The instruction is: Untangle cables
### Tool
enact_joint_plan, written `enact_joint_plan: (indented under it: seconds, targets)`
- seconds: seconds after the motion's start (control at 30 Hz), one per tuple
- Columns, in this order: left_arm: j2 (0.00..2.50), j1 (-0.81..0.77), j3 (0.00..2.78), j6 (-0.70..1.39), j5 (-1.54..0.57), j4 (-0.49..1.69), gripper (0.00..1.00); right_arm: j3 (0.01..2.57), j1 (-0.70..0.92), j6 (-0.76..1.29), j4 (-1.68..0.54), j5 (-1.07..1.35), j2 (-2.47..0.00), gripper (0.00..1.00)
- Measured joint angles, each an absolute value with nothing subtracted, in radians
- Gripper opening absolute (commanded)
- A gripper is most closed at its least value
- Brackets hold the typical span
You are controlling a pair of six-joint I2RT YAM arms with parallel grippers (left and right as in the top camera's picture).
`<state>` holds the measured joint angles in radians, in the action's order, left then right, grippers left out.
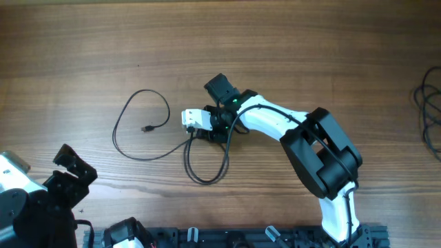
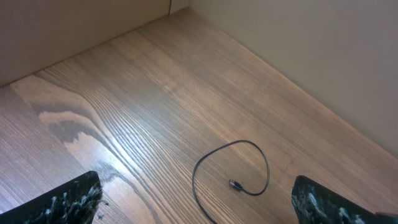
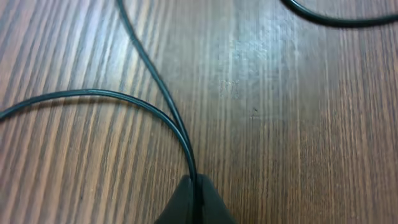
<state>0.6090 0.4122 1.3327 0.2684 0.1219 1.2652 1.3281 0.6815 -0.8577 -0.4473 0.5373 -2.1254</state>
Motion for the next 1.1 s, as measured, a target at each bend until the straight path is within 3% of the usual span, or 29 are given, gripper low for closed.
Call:
enact_joint_plan:
  seconds: [0.37, 0.6, 0.9, 1.0, 1.1]
  targets:
    - [0.609, 0.412, 1.333, 0.268, 0.122, 1.265, 1.00, 1.404, 0.632, -0.579, -0.385, 0.278, -2.008, 0.04]
    - [0.609, 0.412, 1.333, 0.268, 0.122, 1.265, 1.00, 1.436, 0.410, -0.402, -0.306, 0.117, -1.732, 0.04]
    - [0.609, 0.412, 1.333, 0.268, 0.122, 1.265, 1.00, 1.436, -0.170, -0.207, -0.095, -0.046, -1.493, 0.04]
    - [0.609, 0.412, 1.333, 0.268, 0.121, 1.265, 1.00, 1.436, -0.471, 0.073, 0.027, -0.033, -1.431, 0.04]
    - [0.609, 0.412, 1.335, 0.268, 0.120, 1.267, 1.00, 1.441, -0.729, 0.524, 0.174, 0.126, -1.405, 0.04]
